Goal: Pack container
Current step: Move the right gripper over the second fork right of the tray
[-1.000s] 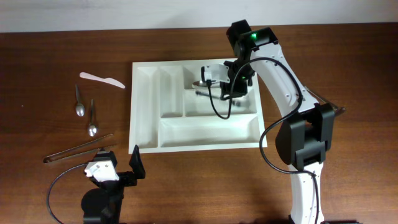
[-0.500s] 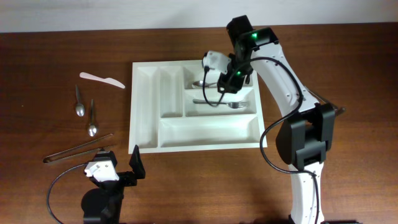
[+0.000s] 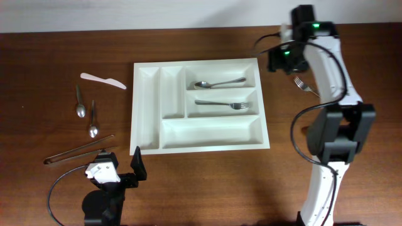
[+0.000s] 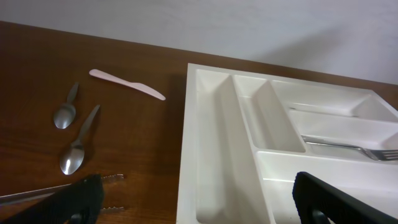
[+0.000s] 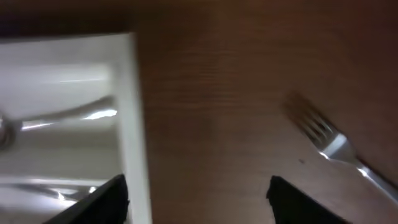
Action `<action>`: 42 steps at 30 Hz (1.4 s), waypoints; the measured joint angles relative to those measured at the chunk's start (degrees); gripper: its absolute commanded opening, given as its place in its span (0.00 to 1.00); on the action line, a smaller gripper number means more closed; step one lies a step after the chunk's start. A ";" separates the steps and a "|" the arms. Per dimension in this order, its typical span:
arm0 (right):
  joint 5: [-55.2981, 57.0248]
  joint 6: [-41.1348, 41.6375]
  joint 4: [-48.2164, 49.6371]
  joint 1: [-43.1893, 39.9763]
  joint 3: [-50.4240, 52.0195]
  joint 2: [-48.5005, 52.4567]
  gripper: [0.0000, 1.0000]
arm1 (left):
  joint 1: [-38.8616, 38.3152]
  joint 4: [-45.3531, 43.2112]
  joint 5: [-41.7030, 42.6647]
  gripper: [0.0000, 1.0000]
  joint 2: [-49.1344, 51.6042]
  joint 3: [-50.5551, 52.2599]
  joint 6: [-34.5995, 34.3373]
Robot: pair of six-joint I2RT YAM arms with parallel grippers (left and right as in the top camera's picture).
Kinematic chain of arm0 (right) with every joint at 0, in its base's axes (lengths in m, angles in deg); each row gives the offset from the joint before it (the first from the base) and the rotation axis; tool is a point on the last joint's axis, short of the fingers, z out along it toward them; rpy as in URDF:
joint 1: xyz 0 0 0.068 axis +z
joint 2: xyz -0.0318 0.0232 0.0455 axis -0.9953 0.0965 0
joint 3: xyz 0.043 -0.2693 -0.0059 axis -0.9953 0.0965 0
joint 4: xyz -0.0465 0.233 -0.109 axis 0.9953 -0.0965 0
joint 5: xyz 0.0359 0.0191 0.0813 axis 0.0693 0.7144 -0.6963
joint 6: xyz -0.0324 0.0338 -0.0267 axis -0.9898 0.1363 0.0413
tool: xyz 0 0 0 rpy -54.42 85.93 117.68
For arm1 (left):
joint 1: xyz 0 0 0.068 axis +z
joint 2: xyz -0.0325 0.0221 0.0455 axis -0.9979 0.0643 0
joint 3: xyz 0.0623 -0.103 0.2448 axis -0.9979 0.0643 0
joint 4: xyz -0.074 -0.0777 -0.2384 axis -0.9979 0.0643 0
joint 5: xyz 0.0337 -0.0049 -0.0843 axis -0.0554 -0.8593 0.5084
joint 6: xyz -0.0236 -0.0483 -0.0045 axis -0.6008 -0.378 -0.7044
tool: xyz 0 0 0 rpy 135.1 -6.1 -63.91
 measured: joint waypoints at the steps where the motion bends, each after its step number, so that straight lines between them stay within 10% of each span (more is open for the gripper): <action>1: -0.15 1.97 0.35 -0.94 0.00 0.00 0.72 | 0.00 0.02 0.00 0.99 0.00 0.00 0.00; 21: 10.40 79.12 -9.64 -10.03 -0.09 0.00 0.91 | 0.00 0.02 0.00 0.99 0.00 0.00 0.00; 42: 11.58 93.57 9.84 -10.54 14.71 0.87 0.81 | 0.00 0.02 0.00 0.99 0.00 0.00 0.00</action>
